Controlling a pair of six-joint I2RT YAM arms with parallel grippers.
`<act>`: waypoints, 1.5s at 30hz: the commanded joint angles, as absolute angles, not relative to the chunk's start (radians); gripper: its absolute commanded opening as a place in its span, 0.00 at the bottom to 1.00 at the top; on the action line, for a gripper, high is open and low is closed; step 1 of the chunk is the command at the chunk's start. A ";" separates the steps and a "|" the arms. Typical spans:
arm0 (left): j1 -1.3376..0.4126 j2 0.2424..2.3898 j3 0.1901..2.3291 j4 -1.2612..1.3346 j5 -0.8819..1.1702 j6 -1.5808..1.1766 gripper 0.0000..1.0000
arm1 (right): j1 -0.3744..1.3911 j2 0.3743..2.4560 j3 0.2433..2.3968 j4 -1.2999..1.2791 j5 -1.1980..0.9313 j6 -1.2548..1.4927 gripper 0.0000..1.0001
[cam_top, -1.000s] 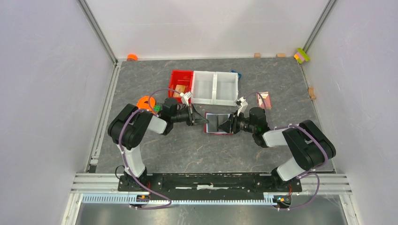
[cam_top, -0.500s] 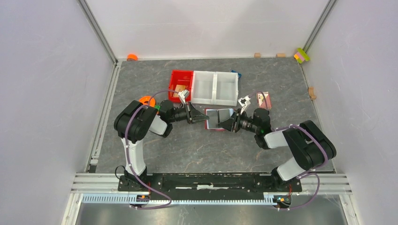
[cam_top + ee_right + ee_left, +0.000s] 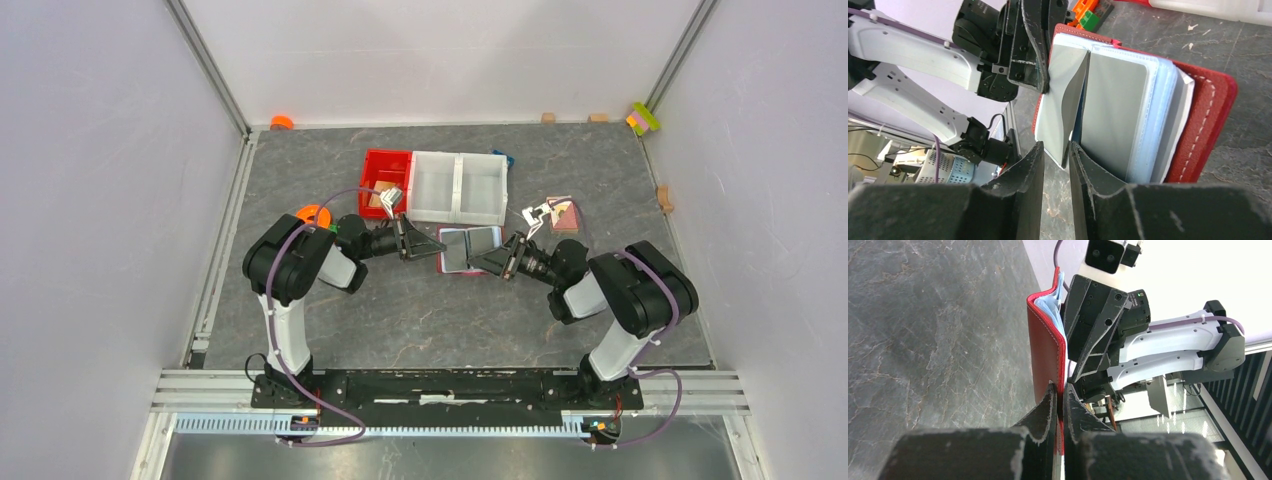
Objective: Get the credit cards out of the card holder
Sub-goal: Remove the credit card from the card holder.
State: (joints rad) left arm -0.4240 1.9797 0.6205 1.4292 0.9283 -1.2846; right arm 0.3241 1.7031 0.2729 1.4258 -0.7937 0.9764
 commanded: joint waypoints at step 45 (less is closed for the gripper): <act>-0.485 1.937 0.638 1.555 0.990 -1.301 0.10 | 0.276 1.787 0.233 1.933 -0.832 1.220 0.00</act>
